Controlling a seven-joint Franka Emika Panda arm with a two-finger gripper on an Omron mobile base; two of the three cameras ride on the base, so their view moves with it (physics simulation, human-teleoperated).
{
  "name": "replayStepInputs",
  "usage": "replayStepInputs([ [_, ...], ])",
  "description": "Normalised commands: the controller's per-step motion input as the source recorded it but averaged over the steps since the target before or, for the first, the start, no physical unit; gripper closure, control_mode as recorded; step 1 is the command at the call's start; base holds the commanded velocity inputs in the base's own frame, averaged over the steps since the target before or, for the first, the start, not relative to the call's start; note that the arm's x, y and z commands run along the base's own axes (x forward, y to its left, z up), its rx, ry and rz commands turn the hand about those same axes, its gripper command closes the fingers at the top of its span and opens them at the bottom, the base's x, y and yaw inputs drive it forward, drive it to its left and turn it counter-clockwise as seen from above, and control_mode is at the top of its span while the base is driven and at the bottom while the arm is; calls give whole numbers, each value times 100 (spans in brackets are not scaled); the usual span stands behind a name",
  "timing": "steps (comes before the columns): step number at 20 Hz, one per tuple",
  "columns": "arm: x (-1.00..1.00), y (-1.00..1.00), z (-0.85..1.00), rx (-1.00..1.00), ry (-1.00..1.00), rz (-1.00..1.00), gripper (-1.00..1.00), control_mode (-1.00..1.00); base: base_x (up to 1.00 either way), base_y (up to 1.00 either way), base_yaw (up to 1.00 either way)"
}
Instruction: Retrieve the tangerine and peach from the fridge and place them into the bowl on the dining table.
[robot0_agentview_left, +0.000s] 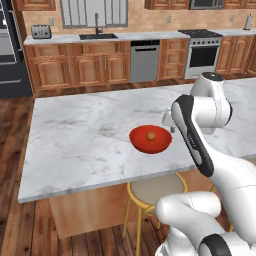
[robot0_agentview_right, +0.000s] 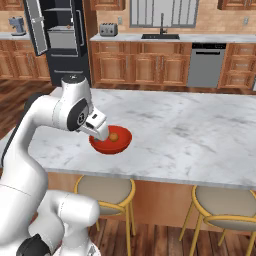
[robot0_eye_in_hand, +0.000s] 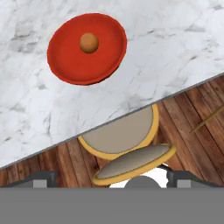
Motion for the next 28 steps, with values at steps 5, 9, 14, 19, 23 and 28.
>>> replayStepInputs([
  [5, -89, 0, 0, 0, -21, 24, -100, -100, 0, 0, 0],
  [9, -51, 0, 0, 0, -10, 14, -100, 100, -15, 1, 5],
  [14, 0, 0, 0, 0, 0, 0, -100, 100, -11, 54, 8],
  [19, 0, 0, 0, 0, 0, 0, -100, 100, 25, 100, -2],
  [23, 0, 0, 0, 0, 0, 0, -100, 100, 45, 100, -7],
  [28, 0, 0, 0, 0, 0, 0, -100, 100, 42, 100, -6],
])
